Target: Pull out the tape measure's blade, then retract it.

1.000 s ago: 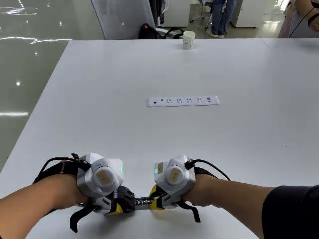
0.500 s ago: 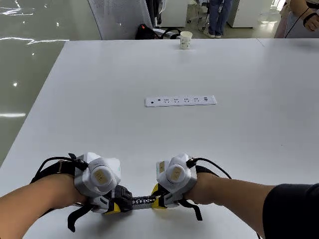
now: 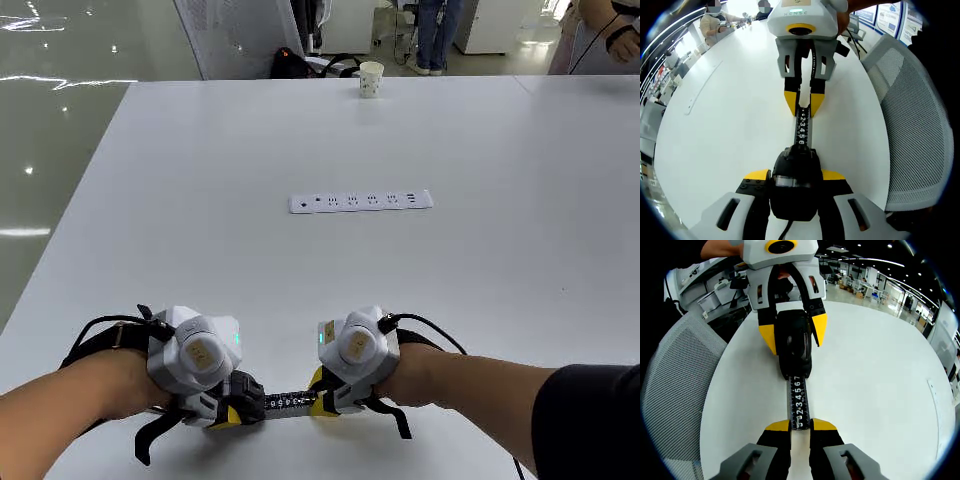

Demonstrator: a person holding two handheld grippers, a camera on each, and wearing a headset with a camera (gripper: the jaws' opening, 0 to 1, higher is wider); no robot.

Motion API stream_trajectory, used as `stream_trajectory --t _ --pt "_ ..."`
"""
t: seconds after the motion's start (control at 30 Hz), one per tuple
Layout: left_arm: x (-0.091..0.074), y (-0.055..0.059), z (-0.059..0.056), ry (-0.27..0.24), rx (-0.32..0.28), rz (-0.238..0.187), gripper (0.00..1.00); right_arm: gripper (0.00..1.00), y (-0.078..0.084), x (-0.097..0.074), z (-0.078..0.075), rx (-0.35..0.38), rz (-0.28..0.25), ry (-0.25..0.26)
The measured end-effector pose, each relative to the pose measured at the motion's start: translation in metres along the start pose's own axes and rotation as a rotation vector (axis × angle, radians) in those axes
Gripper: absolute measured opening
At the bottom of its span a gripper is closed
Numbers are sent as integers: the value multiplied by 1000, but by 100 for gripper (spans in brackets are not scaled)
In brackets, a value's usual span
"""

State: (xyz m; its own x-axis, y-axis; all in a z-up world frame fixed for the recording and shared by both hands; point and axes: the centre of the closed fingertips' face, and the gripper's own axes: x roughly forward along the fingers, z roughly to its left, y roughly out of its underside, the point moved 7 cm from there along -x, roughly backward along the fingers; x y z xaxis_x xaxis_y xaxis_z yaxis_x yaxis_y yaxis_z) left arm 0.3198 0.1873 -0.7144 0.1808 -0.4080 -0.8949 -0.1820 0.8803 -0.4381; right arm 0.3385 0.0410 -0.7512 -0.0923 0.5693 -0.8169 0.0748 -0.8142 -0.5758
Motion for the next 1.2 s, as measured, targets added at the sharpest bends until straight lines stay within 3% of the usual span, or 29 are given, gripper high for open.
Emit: stream_trajectory --t 1.2 --pt "0 0 -1 1 1 2 31 9 18 -14 2 18 18 9"
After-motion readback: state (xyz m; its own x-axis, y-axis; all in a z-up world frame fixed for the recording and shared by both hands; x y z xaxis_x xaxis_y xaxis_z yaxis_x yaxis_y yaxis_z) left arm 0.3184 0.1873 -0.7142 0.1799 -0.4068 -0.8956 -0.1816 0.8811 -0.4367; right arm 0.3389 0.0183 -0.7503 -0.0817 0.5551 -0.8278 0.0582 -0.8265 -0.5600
